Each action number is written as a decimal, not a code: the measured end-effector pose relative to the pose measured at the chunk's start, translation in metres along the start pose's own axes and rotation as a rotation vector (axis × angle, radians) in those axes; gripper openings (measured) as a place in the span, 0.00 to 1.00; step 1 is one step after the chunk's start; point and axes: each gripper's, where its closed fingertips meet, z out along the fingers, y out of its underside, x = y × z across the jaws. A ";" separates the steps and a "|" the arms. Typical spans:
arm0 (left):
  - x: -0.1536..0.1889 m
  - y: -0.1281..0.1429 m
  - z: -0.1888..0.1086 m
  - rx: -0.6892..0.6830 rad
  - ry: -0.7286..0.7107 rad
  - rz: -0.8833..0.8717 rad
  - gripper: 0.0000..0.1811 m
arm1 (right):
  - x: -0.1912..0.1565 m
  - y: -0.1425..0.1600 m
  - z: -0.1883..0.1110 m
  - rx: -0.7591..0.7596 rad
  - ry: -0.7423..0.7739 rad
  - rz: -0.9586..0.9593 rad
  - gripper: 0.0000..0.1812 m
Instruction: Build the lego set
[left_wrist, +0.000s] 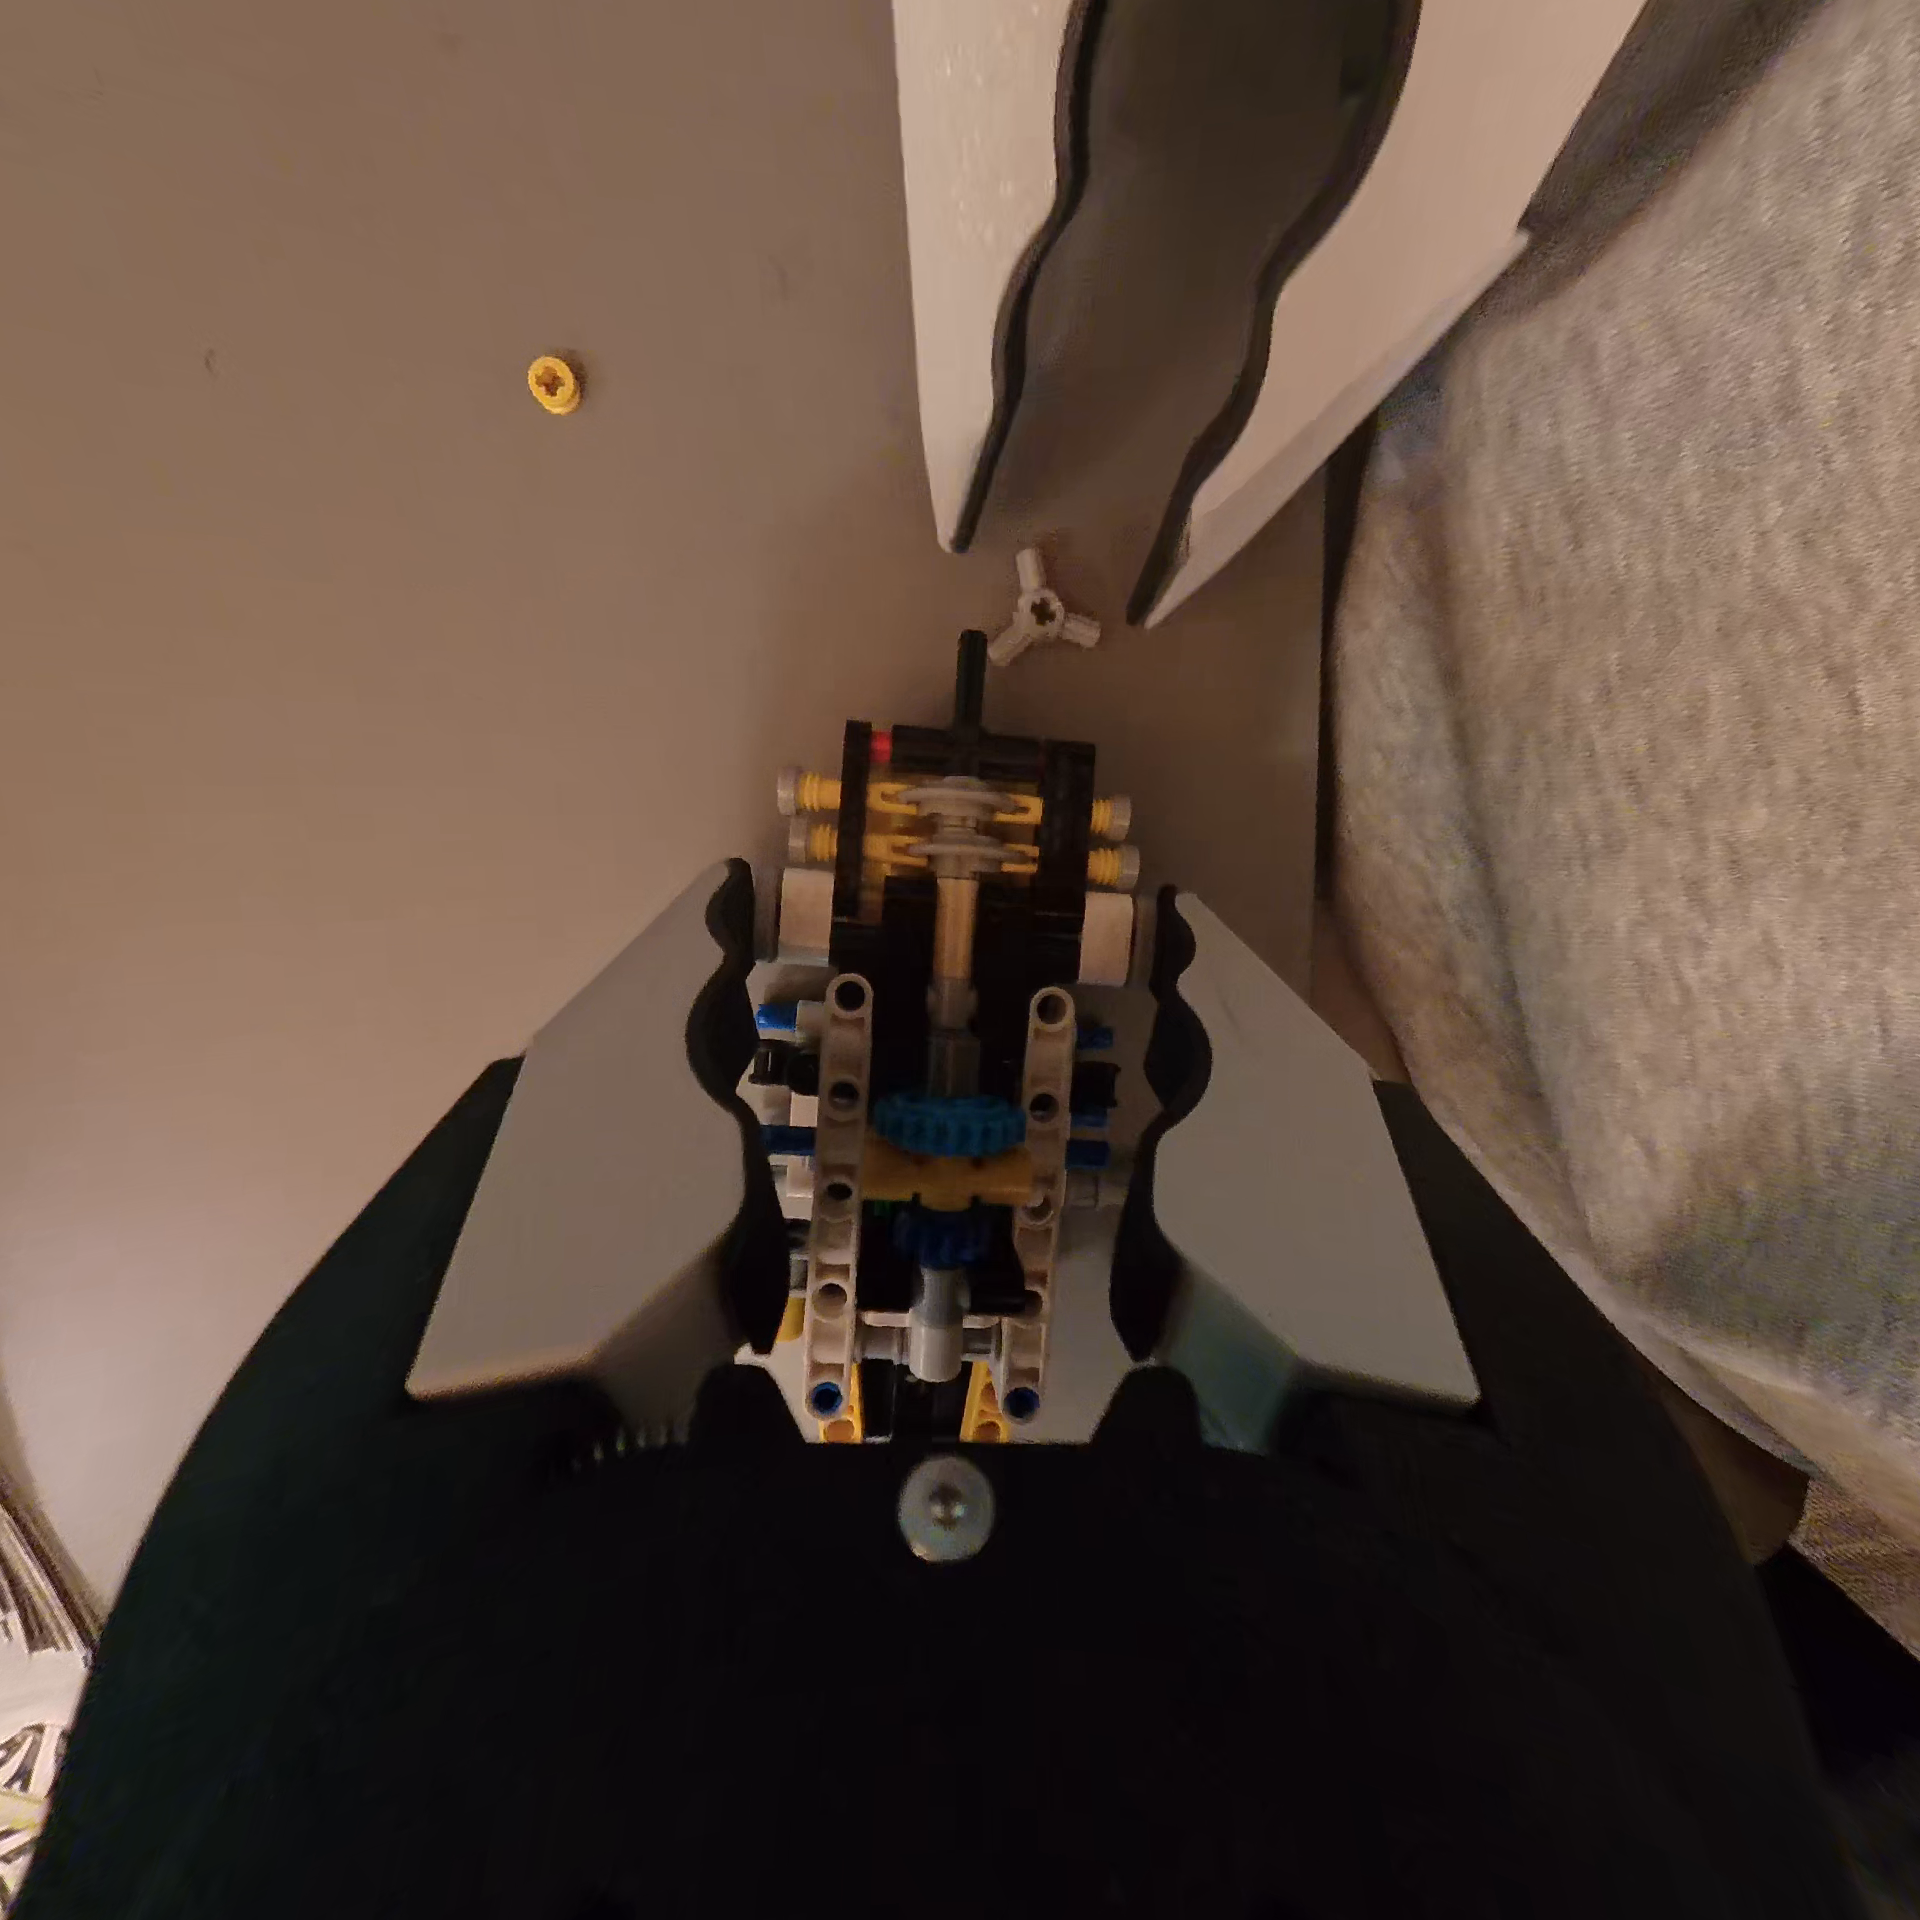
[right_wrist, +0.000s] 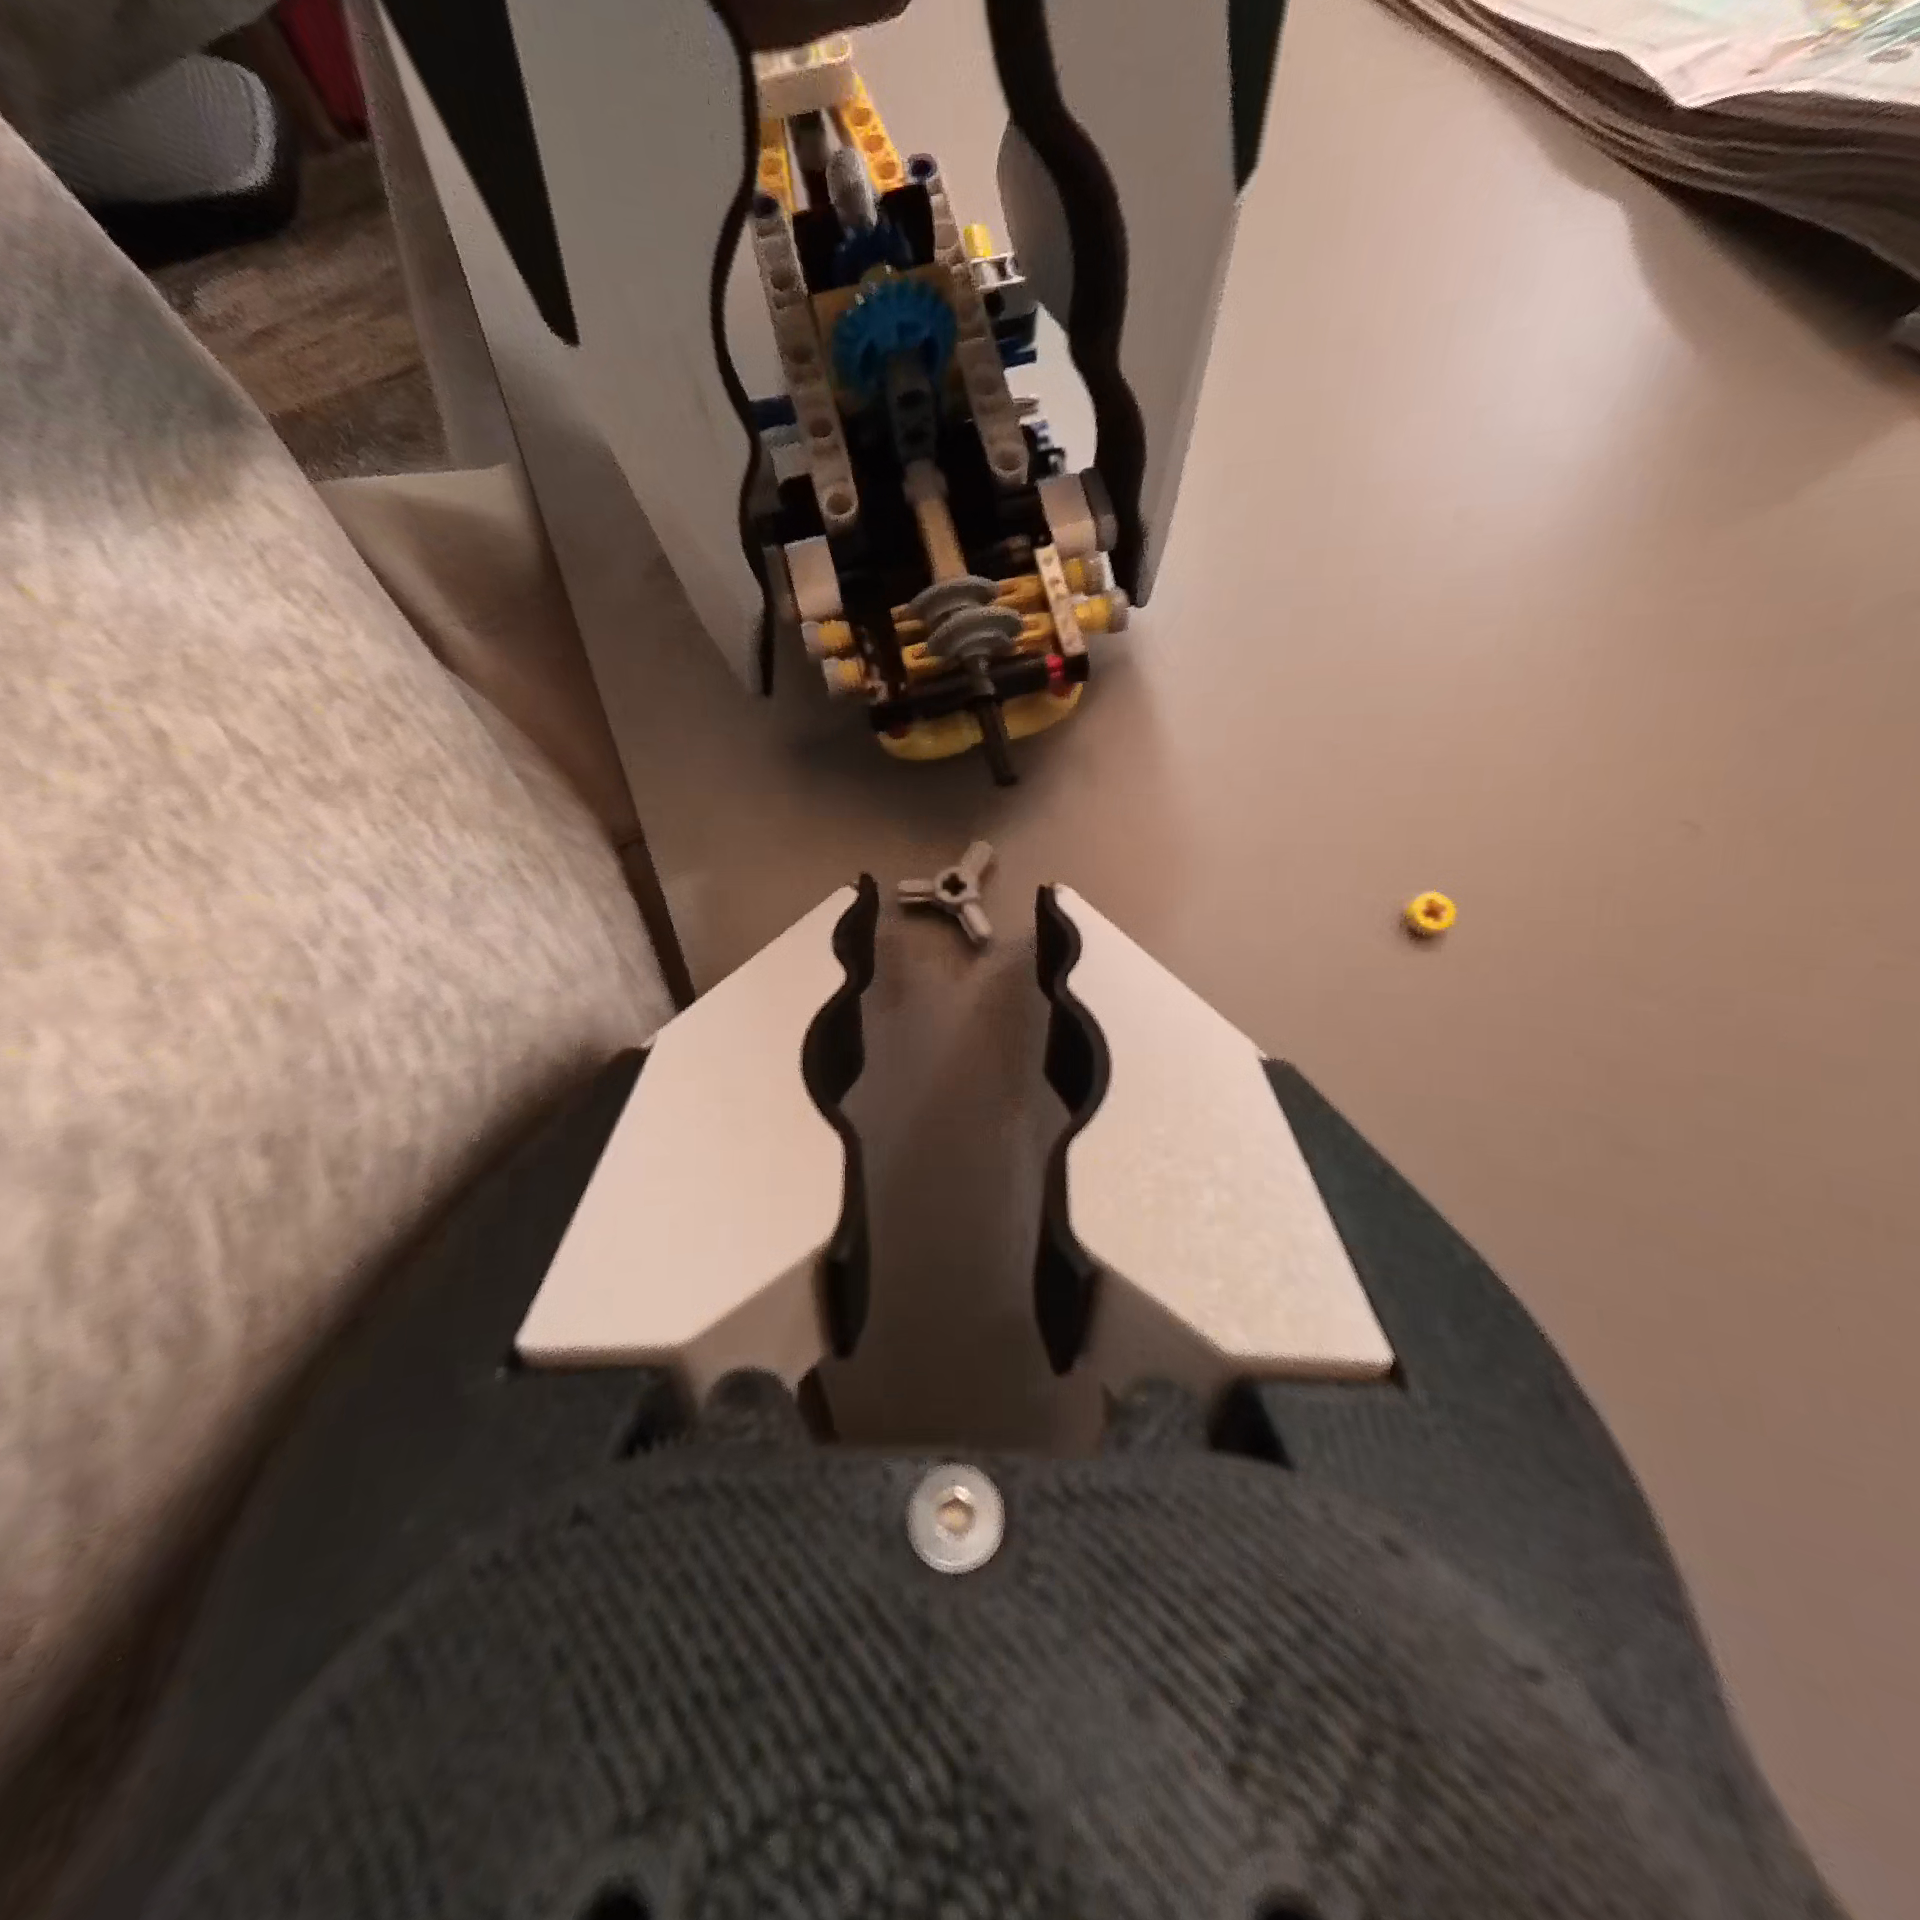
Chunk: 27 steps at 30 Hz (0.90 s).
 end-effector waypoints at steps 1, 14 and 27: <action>0.000 0.000 0.000 -0.002 -0.001 0.000 0.41 | -0.002 0.000 0.002 -0.008 0.004 -0.010 0.17; 0.000 0.003 0.001 0.014 -0.001 0.004 0.41 | 0.001 0.001 0.011 -0.120 -0.114 -0.218 0.24; 0.002 0.006 0.000 0.037 -0.005 -0.009 0.41 | -0.002 0.007 0.015 -0.283 -0.391 -0.546 0.16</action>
